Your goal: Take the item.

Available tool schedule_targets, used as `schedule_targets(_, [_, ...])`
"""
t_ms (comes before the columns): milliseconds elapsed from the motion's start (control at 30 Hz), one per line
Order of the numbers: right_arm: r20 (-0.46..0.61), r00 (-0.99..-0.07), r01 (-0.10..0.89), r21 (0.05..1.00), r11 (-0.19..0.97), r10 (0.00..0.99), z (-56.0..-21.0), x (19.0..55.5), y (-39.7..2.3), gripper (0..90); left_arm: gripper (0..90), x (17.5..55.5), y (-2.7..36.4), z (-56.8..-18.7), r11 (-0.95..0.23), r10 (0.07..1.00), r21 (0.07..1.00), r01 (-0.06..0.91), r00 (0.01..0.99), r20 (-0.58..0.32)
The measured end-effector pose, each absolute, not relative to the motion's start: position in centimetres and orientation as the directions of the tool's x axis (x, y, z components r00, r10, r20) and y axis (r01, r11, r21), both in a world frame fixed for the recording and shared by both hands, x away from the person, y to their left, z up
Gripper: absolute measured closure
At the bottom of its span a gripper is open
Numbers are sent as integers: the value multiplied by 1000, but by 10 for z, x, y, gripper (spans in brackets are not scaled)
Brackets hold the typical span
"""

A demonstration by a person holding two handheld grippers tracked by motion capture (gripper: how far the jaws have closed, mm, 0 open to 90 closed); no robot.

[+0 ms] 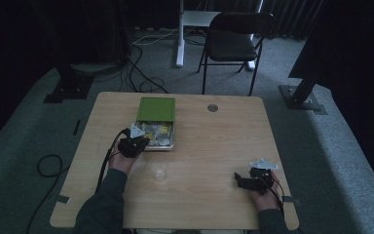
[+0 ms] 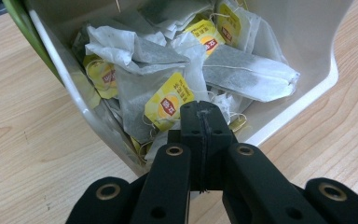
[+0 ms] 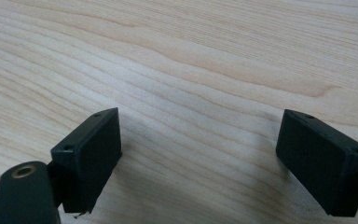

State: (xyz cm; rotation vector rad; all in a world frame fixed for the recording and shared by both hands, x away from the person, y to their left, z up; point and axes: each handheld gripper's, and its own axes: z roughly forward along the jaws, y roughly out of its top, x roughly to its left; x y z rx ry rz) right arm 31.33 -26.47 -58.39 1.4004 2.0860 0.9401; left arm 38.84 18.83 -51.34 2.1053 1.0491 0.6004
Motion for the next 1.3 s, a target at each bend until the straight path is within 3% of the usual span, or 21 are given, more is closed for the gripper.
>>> schedule_targets(1300, [3, -379, 615, 748, 250, 925, -584, 313, -265, 135, 900, 373, 194, -474, -405, 803, 805, 434, 589, 87])
